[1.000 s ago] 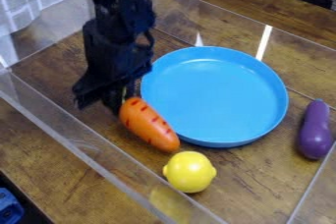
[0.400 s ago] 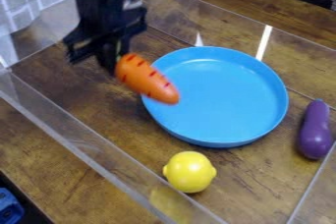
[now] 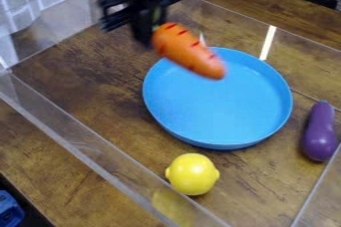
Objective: Put the carrot on the blue tray
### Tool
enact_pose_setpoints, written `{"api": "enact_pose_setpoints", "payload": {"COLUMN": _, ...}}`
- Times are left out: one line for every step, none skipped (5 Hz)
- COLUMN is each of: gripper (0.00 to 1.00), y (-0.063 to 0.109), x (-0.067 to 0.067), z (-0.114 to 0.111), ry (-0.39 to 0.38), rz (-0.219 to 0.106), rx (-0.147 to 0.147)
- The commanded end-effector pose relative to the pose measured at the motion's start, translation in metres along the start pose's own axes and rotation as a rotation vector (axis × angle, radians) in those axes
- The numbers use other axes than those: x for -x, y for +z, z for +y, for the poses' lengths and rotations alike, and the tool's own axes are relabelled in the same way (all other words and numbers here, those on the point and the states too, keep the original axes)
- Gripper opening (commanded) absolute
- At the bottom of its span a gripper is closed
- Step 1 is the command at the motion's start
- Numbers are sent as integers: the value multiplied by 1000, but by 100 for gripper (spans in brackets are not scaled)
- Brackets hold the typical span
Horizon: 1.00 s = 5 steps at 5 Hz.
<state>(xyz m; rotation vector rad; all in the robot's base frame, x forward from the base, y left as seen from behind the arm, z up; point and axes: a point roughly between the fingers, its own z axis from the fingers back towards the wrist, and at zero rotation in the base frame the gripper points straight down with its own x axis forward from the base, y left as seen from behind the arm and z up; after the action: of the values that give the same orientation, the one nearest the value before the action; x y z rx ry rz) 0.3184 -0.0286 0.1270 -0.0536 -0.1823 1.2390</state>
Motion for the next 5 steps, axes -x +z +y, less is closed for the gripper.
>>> {"api": "enact_pose_setpoints", "payload": {"gripper": 0, "y": 21, "x": 23, "z": -15, "ry": -23, "rz": -20, "rx": 54}}
{"api": "enact_pose_setpoints", "payload": {"gripper": 0, "y": 17, "x": 47, "z": -19, "ry": -19, "rz": -30, "rx": 53}}
{"api": "enact_pose_setpoints", "payload": {"gripper": 0, "y": 13, "x": 61, "z": -26, "ry": -65, "rz": -57, "rx": 66}}
{"api": "enact_pose_setpoints", "payload": {"gripper": 0, "y": 15, "x": 63, "z": -30, "ry": -98, "rz": -71, "rx": 76}}
{"api": "enact_pose_setpoints", "payload": {"gripper": 0, "y": 8, "x": 65, "z": -23, "ry": -119, "rz": -98, "rx": 71}}
